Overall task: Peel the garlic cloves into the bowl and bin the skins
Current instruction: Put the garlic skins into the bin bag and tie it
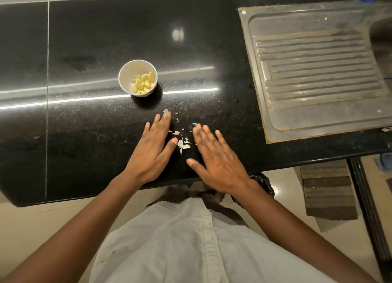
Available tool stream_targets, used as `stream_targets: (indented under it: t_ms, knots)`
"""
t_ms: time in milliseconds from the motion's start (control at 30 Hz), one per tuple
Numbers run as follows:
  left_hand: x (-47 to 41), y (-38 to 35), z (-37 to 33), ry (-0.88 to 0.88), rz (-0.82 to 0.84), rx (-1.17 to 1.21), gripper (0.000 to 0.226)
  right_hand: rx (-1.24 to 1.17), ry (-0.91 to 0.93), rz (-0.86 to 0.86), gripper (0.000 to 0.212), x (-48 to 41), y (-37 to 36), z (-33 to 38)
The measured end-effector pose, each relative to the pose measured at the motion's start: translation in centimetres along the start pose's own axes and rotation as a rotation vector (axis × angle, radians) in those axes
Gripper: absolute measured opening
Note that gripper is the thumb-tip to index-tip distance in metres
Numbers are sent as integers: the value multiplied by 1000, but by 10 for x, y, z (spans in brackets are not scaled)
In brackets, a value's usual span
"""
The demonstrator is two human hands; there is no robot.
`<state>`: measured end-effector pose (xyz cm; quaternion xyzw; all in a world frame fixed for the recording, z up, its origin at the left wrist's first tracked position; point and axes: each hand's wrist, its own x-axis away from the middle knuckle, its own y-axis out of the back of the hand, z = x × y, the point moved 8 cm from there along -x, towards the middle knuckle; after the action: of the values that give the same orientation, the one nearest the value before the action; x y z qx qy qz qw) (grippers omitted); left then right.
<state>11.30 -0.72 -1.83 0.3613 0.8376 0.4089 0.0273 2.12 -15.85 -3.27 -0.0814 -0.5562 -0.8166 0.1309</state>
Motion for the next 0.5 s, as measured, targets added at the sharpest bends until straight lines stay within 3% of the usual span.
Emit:
stream_targets:
  t_ms: [100,233,333,500]
  knots:
    - [-4,-3,-4,-25,57,20,72,-87,98,7,77,0,-5,22]
    - [18,-12,-22,-69,148,132,66,-428,-81,-81,73,-7,11,0]
    - [39,-21,-26,4,206,282,66,-364,-78,-101,69,-26,24,-14]
    - [43,0,-22,53,8,443,65,-159,39,-47,67,-67,25,-2]
